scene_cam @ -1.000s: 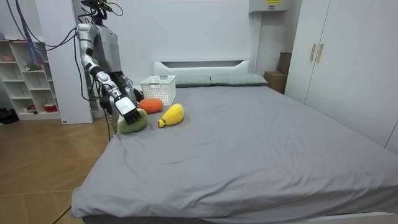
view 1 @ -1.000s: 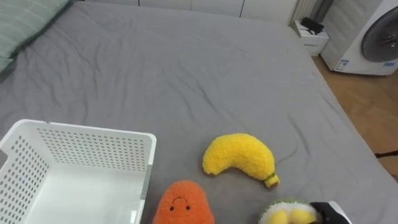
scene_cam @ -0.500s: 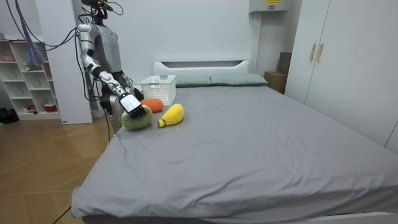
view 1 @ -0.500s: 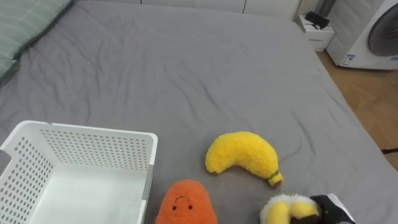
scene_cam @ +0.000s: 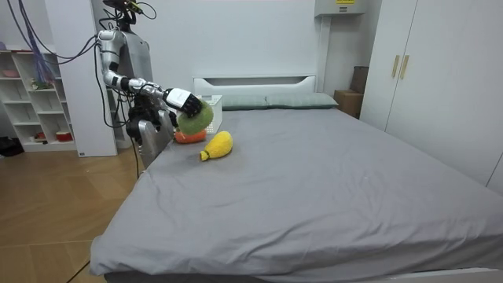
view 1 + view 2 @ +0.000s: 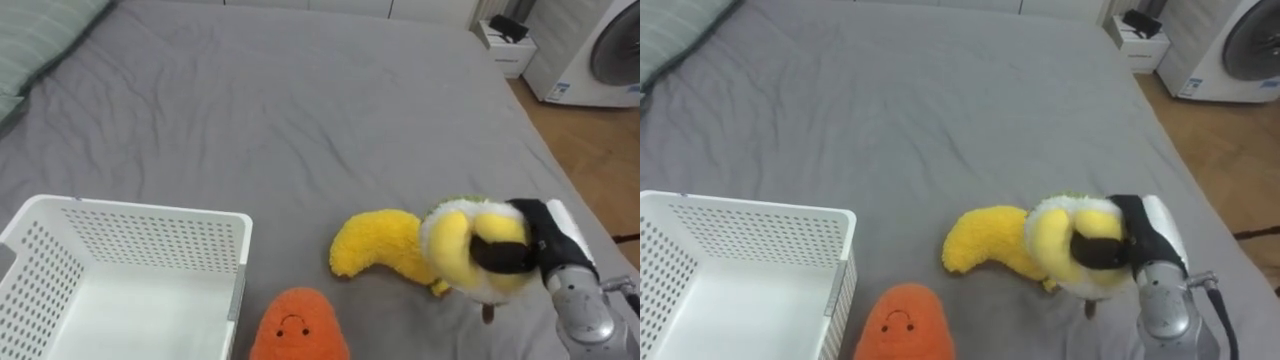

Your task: Collect toys from the bed

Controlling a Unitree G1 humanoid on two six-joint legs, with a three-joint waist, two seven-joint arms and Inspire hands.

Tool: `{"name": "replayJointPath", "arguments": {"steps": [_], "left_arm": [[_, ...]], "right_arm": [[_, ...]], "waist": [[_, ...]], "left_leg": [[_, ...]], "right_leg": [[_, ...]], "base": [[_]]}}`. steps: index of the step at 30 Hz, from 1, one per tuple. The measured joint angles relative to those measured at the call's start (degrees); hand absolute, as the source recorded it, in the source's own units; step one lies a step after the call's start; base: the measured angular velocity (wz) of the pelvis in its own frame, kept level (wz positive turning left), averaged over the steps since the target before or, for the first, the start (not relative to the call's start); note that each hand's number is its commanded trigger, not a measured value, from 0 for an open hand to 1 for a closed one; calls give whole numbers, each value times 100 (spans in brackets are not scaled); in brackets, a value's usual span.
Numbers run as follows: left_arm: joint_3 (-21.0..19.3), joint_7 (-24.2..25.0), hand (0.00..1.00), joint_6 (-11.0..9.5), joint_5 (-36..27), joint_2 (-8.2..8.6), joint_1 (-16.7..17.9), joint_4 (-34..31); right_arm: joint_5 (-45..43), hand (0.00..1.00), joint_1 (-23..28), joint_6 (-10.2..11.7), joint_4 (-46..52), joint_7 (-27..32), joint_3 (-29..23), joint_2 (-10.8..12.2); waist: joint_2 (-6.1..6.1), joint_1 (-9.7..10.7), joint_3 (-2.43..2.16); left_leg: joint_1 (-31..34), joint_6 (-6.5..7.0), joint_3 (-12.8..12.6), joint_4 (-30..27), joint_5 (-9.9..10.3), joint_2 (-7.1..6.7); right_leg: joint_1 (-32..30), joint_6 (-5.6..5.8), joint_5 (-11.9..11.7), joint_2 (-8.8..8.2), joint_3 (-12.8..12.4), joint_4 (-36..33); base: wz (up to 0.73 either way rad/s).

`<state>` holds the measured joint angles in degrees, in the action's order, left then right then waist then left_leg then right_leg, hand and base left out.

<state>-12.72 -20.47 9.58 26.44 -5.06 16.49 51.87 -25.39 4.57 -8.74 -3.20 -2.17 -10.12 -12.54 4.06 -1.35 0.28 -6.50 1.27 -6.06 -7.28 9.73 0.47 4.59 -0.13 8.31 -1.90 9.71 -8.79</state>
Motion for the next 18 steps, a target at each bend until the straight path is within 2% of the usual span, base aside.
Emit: {"name": "replayJointPath", "arguments": {"steps": [9,14,18], "left_arm": [[148,-10,0,-4,1,1,-10,-16],[238,-8,0,-3,25,-29,-23,-24],[245,19,0,-3,58,-34,-160,-27]], "right_arm": [[328,100,-52,-9,1077,-93,28,-4],[471,100,-532,-13,1115,-346,375,-5],[473,100,-815,-17,1239,-670,847,-3]], "waist": [[-64,-45,-30],[-54,-89,-28],[2,-281,-23]], "left_leg": [[94,1,0,-13,-1,-1],[96,1,-5,-15,-2,-2],[139,2,22,-15,-2,-9]], "right_leg": [[-73,-1,-2,-1,-2,-34],[-70,-2,-2,-1,3,-41],[-68,-2,-2,-3,69,-34]], "base": [[0],[0],[4]]}}
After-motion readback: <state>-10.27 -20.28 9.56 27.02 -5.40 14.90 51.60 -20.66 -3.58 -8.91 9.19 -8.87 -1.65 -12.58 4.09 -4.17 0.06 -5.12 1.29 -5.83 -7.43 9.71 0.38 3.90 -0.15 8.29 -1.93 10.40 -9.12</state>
